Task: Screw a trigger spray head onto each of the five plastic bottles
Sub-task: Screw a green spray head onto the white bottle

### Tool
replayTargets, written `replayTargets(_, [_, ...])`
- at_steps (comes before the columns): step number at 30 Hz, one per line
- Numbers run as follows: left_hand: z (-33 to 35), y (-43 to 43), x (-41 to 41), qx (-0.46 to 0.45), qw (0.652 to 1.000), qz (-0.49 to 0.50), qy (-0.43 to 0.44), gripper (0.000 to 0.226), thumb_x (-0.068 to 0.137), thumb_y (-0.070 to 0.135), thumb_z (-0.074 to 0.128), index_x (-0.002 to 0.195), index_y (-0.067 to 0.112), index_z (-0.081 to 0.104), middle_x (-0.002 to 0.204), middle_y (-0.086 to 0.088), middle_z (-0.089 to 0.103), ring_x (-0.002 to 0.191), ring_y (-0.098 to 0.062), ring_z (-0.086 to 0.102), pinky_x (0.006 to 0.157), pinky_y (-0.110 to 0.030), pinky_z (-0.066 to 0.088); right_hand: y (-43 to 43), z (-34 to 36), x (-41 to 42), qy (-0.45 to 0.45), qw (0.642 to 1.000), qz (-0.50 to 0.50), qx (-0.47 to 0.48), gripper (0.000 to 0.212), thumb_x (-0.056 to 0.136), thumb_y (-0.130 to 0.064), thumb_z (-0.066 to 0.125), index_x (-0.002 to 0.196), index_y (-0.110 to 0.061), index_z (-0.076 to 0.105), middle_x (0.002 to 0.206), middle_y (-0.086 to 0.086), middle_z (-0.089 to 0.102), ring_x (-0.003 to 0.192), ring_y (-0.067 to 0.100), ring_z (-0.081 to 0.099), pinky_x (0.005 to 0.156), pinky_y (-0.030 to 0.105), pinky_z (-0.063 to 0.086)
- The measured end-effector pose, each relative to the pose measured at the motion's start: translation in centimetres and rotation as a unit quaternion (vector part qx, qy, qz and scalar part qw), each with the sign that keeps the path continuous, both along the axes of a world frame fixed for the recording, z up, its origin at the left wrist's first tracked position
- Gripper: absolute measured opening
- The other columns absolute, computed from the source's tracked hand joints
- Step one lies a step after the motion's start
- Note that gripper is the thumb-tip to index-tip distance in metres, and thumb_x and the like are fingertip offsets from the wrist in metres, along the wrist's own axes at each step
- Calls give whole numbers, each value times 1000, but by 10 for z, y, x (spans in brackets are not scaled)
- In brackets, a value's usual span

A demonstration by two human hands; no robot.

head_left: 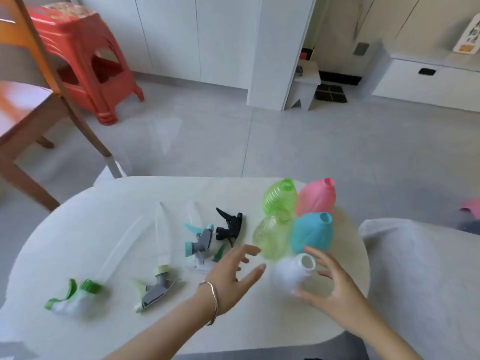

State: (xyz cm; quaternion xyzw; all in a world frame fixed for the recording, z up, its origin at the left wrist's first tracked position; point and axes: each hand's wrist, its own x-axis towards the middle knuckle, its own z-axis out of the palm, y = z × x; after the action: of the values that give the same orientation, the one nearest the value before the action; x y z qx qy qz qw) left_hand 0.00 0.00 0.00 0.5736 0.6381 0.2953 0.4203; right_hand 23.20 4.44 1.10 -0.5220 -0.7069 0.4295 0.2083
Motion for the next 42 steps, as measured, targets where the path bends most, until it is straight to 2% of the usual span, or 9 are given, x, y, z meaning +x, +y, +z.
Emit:
replayTargets(5, [-33,6,17,-22,995,-65,-76,59,77,71,39,125,40,51,124,24,55,110,12,49,95,-11,41,-7,-43,-4,37,999,-26,-2,63,56,-31,88,107,-43,52,104,-36,61,96,-13,57,75,5,42])
replayTargets(11, [-39,-25,27,17,985,-57,-160,69,74,75,39,134,41,43,136,19,49,123,1,46,109,-33,37,-40,-42,-17,78,994,-69,38,56,60,-27,87,103,-44,54,98,-19,67,92,-11,58,69,6,46])
replayTargets(14, [-24,-52,24,43,979,-55,-192,60,76,68,48,131,45,42,132,18,52,120,-8,52,104,-34,42,-66,-23,-30,120,990,-61,35,57,55,-38,83,105,-37,57,98,-15,69,91,-4,63,71,13,50])
replayTargets(18, [4,-80,6,46,963,-19,-266,60,70,58,59,122,31,53,114,5,64,103,-5,62,88,-25,52,-94,-2,-59,152,988,-8,12,60,56,-47,85,108,-35,58,99,-10,72,90,4,67,68,20,53])
replayTargets(26, [29,-135,-72,8,970,3,-241,56,76,65,50,123,34,53,121,-2,65,108,-21,65,93,-43,52,-132,24,-130,137,986,81,37,49,67,-54,68,111,-39,55,119,-8,59,102,5,59,73,9,46])
replayTargets(29, [36,-151,-104,15,973,6,-230,61,73,62,56,124,28,52,120,-7,65,107,-25,64,86,-38,52,-139,28,-158,146,980,131,32,34,76,-56,62,107,-40,57,116,-8,55,106,9,58,85,18,46])
replayTargets(32, [36,-160,-131,44,980,11,-196,66,67,52,67,126,27,50,118,-6,66,106,-24,64,82,-37,53,-135,30,-188,166,972,165,10,40,84,-60,51,117,-38,57,119,-6,56,110,12,58,90,32,51])
replayTargets(36, [32,-160,-182,124,971,144,-147,77,52,56,74,121,30,52,111,-1,66,103,-18,65,81,-33,56,-118,22,-225,189,967,170,-5,39,92,-40,51,130,-30,50,126,-11,55,108,7,58,84,25,53])
replayTargets(42, [20,-171,-254,212,922,320,-56,84,41,56,75,118,33,50,107,11,58,92,-1,60,62,-16,51,-105,-10,-283,155,961,223,49,37,86,-32,65,121,-30,57,123,-18,54,104,-8,54,80,10,46])
